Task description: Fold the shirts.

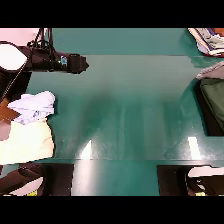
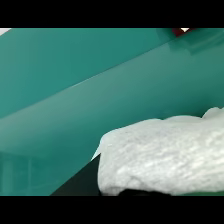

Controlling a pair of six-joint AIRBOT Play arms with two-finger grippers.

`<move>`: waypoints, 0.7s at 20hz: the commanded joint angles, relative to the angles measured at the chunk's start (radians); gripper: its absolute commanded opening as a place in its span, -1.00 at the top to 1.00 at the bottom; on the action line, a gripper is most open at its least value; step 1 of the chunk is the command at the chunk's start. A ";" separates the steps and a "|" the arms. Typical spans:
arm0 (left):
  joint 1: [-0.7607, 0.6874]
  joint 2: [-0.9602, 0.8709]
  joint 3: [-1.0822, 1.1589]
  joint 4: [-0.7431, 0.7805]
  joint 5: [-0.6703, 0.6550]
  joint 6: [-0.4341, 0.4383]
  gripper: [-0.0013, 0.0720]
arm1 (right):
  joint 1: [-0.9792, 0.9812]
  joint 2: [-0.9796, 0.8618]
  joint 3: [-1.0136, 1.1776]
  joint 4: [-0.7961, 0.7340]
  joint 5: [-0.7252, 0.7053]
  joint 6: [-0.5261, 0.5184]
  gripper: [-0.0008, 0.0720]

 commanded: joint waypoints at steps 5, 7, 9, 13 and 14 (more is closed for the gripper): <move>0.000 0.000 0.000 0.000 -0.026 0.002 0.91 | -0.044 0.174 -0.192 -0.251 0.120 0.001 0.94; 0.000 0.000 0.000 0.005 -0.031 0.002 0.91 | -0.086 0.233 -0.306 -0.296 0.145 0.001 0.94; 0.000 0.000 0.000 0.008 -0.030 0.002 0.91 | -0.137 0.296 -0.426 -0.346 0.166 0.001 0.94; 0.000 0.000 0.000 0.007 -0.031 0.035 0.91 | -0.241 0.407 -0.642 -0.405 0.169 0.000 0.84; 0.000 0.000 0.000 0.007 -0.033 0.036 0.91 | -0.265 0.424 -0.678 -0.404 0.164 0.001 0.52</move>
